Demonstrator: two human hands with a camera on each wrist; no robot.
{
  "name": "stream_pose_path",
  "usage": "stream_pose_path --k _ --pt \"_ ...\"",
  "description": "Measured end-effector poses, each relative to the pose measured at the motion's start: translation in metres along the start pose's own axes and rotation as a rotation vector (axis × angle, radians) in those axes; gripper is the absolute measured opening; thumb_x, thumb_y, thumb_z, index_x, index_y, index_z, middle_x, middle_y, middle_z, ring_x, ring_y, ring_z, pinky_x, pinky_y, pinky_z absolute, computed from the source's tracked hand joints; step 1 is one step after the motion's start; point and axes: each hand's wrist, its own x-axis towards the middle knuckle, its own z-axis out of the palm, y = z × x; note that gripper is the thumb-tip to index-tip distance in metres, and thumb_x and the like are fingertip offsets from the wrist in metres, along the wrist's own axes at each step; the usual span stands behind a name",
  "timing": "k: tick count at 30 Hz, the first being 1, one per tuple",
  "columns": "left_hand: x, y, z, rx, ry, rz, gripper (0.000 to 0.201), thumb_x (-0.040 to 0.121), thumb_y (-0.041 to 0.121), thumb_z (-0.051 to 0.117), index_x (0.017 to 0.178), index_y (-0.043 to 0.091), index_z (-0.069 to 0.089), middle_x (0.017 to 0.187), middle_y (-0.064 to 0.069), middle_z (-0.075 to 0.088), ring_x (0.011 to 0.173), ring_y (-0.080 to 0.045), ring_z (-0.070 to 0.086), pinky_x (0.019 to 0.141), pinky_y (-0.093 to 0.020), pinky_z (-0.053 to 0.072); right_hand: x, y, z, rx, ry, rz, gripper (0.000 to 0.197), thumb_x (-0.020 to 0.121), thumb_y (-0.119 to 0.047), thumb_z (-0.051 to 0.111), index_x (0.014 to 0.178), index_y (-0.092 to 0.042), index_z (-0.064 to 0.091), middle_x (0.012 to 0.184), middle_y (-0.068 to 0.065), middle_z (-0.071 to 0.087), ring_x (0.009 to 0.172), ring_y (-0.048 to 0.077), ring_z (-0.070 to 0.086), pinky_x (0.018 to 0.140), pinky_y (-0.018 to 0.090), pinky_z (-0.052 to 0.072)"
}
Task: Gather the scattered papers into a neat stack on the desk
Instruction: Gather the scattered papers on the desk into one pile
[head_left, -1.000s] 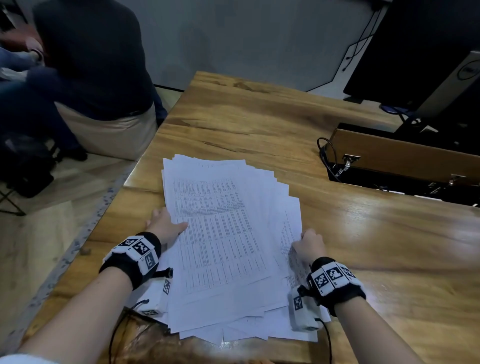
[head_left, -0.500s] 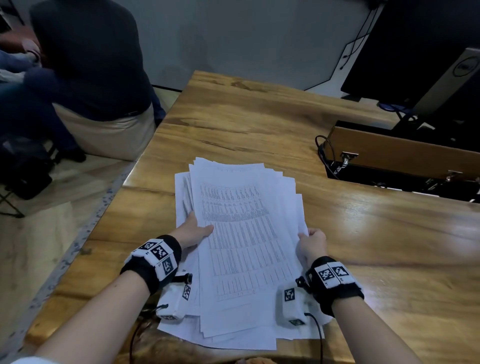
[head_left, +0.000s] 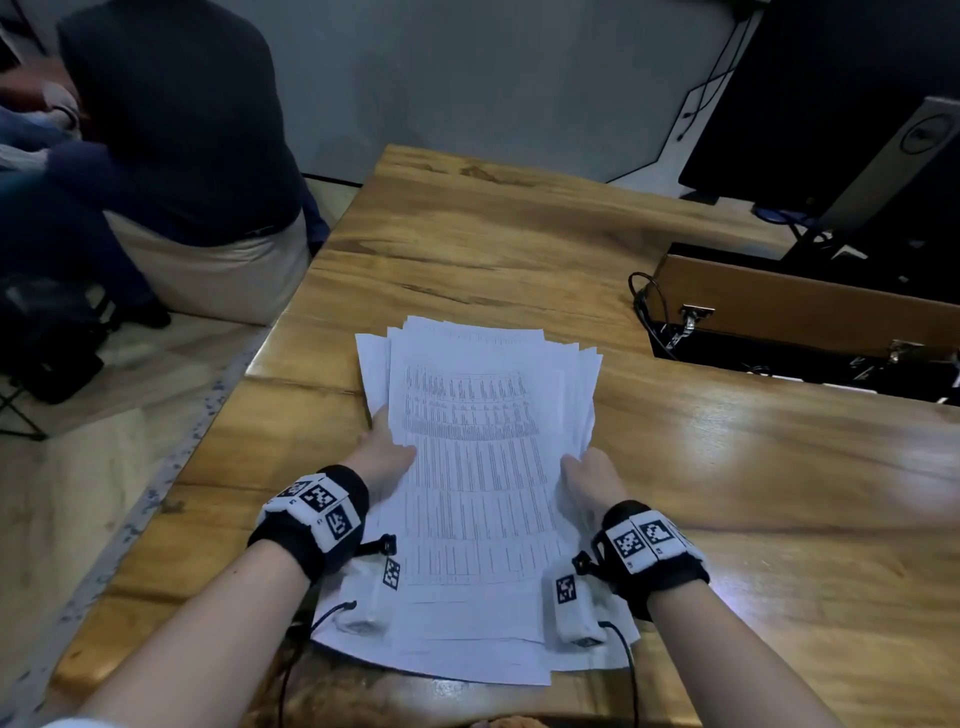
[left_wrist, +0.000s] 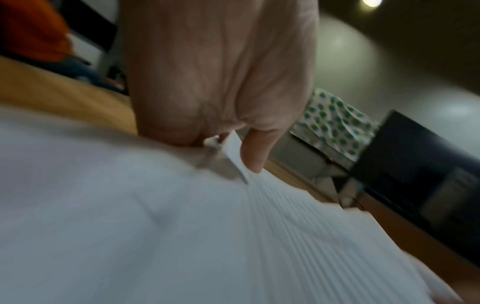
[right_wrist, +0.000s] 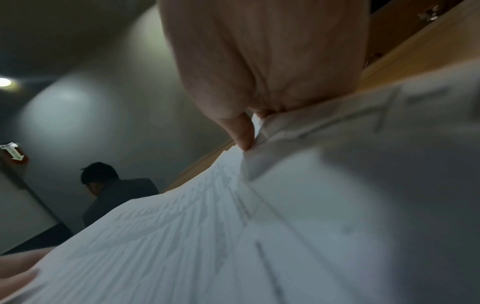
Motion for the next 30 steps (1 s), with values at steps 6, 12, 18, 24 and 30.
stream_pose_path --k 6,12,18,24,30 --pt "0.005 -0.006 -0.021 -0.145 0.015 -0.133 0.061 0.09 0.011 0.054 0.142 0.002 0.023 0.12 -0.013 0.055 0.102 -0.03 0.059 0.087 -0.039 0.047 0.011 0.006 -0.023 -0.026 0.069 0.008 0.023 0.09 -0.007 0.04 0.098 0.003 0.06 0.086 0.012 0.055 0.085 0.023 0.049 0.075 0.028 0.037" --pt "0.001 -0.004 -0.007 -0.162 0.077 -0.099 0.034 0.092 0.008 0.047 0.126 0.002 0.046 0.117 -0.008 0.058 0.103 -0.029 0.056 0.09 -0.037 0.047 0.013 0.002 -0.018 -0.014 0.012 0.001 0.03 0.093 -0.002 0.039 0.114 0.008 0.058 0.106 0.02 0.064 0.088 0.024 0.055 0.079 0.031 0.045" --pt "-0.001 -0.005 -0.016 -0.216 0.061 -0.122 0.037 0.099 0.013 0.035 0.131 0.0 0.048 0.124 -0.016 0.061 0.109 -0.032 0.059 0.094 -0.039 0.047 0.016 0.006 -0.032 -0.09 -0.072 -0.01 0.03 0.095 -0.012 0.045 0.11 0.007 0.063 0.108 0.022 0.068 0.09 0.026 0.062 0.083 0.036 0.05" --pt "0.016 -0.012 -0.008 -0.246 -0.036 -0.023 0.05 0.095 0.017 0.041 0.143 0.01 0.031 0.141 -0.009 0.049 0.125 -0.033 0.05 0.106 -0.047 0.041 0.019 -0.002 -0.037 -0.093 -0.128 -0.011 0.033 0.097 -0.017 0.042 0.115 0.002 0.061 0.087 0.012 0.069 0.073 0.016 0.069 0.068 0.023 0.055" --pt "0.005 -0.014 -0.015 -0.387 -0.036 -0.075 0.075 0.074 0.031 0.072 0.136 0.004 0.038 0.134 -0.01 0.056 0.118 -0.032 0.057 0.099 -0.047 0.047 0.02 0.002 -0.03 0.009 -0.002 -0.022 0.024 0.096 -0.016 0.04 0.1 -0.005 0.061 0.062 -0.002 0.067 0.061 0.008 0.063 0.062 0.03 0.044"
